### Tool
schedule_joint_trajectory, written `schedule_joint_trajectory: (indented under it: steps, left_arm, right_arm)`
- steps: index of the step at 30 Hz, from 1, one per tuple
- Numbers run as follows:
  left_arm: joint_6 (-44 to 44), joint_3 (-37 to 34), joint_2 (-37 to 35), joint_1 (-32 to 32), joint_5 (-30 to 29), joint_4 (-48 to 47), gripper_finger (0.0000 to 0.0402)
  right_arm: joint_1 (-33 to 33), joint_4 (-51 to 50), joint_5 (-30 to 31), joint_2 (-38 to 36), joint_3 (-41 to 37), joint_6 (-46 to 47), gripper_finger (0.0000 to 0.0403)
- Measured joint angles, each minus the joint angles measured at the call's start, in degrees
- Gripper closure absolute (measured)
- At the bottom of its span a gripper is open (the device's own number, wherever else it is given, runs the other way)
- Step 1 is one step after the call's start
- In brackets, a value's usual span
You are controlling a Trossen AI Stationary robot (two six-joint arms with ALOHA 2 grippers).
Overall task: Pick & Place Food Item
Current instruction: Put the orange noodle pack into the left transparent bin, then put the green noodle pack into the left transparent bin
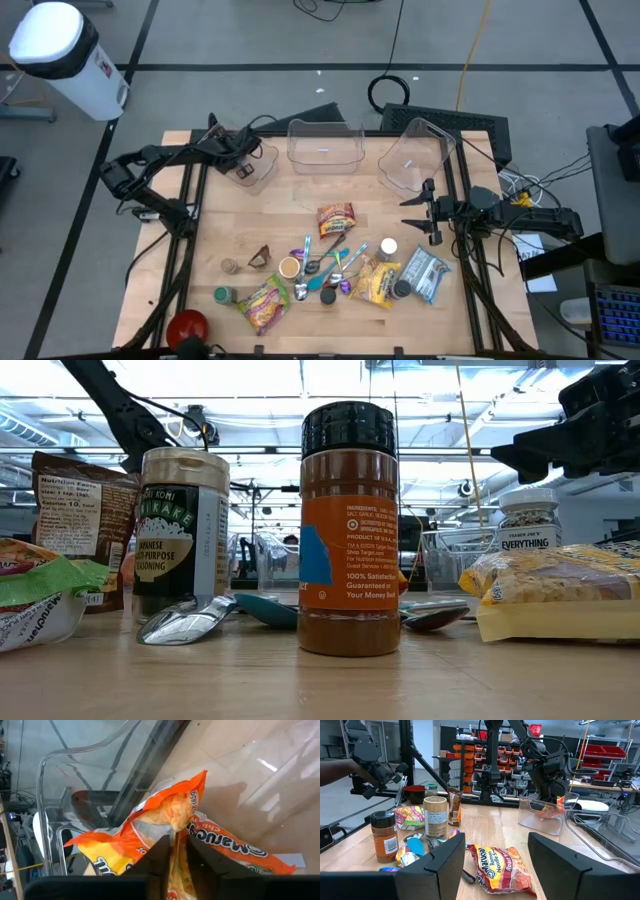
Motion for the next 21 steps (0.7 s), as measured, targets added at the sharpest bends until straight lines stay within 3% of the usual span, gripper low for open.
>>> schedule_joint_trajectory:
  steps: [7, 11, 16, 21]
  left_arm:
    - [-7.8, 0.0, 0.0, -0.5, -3.1, 0.0, 0.0201]
    - [-11.0, 0.0, -2.1, -1.3, -2.1, -1.5, 0.0149]
    - [-14.0, 0.0, -8.2, -3.1, 1.5, -2.5, 0.0118]
    - [-15.6, 0.0, -17.4, -6.4, 5.9, -2.6, 0.0113]
  right_arm:
    - [0.0, 0.0, 0.0, 0.0, 0.0, 0.0, 0.0193]
    - [0.0, 0.0, 0.0, 0.0, 0.0, 0.0, 0.0193]
    - [0.0, 0.0, 0.0, 0.0, 0.0, 0.0, 0.0193]
    - [0.0, 0.0, 0.0, 0.0, 0.0, 0.0, 0.0193]
